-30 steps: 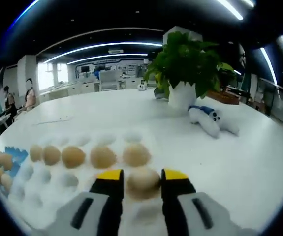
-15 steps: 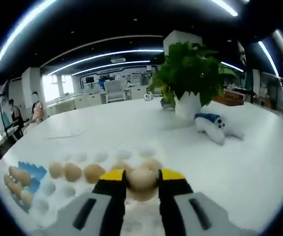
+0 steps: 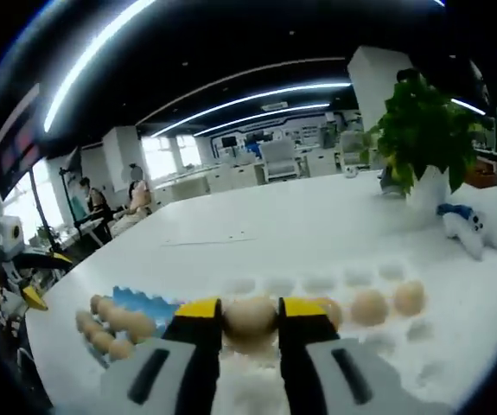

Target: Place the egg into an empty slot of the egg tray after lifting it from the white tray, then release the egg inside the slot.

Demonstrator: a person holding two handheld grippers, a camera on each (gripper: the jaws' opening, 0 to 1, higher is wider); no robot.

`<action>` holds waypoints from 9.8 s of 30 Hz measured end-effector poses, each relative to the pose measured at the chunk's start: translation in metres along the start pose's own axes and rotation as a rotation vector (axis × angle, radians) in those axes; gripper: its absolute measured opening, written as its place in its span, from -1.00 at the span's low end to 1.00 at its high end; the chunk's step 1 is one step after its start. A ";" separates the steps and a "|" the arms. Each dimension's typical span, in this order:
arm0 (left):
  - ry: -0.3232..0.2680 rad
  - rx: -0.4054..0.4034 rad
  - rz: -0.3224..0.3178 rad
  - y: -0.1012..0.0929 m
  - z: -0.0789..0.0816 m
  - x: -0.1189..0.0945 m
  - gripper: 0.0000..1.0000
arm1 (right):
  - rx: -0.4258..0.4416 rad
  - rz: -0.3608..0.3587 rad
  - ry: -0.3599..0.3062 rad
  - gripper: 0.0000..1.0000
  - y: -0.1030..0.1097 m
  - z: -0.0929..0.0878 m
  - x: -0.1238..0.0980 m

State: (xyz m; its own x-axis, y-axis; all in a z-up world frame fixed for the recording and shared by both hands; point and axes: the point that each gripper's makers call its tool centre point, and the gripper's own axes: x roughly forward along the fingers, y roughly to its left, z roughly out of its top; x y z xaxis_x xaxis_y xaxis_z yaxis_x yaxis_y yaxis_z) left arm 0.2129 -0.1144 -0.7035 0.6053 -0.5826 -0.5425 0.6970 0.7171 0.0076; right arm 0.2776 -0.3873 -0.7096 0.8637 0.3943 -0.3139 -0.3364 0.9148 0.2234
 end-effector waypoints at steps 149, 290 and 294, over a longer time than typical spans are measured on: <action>0.002 -0.023 0.023 0.021 -0.009 0.000 0.77 | -0.366 0.469 0.110 -0.52 0.220 -0.028 0.135; 0.022 -0.028 0.009 0.022 -0.012 0.009 0.72 | -0.298 0.462 0.203 -0.50 0.196 -0.053 0.139; 0.034 -0.013 0.005 0.019 -0.014 0.010 0.71 | -0.310 0.475 0.210 -0.50 0.200 -0.058 0.141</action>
State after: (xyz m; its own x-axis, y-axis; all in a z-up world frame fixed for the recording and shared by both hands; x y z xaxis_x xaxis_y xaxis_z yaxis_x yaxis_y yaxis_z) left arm 0.2267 -0.1007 -0.7203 0.5951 -0.5658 -0.5707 0.6889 0.7249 -0.0004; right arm 0.3102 -0.1439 -0.7627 0.5107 0.7456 -0.4281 -0.7879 0.6052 0.1140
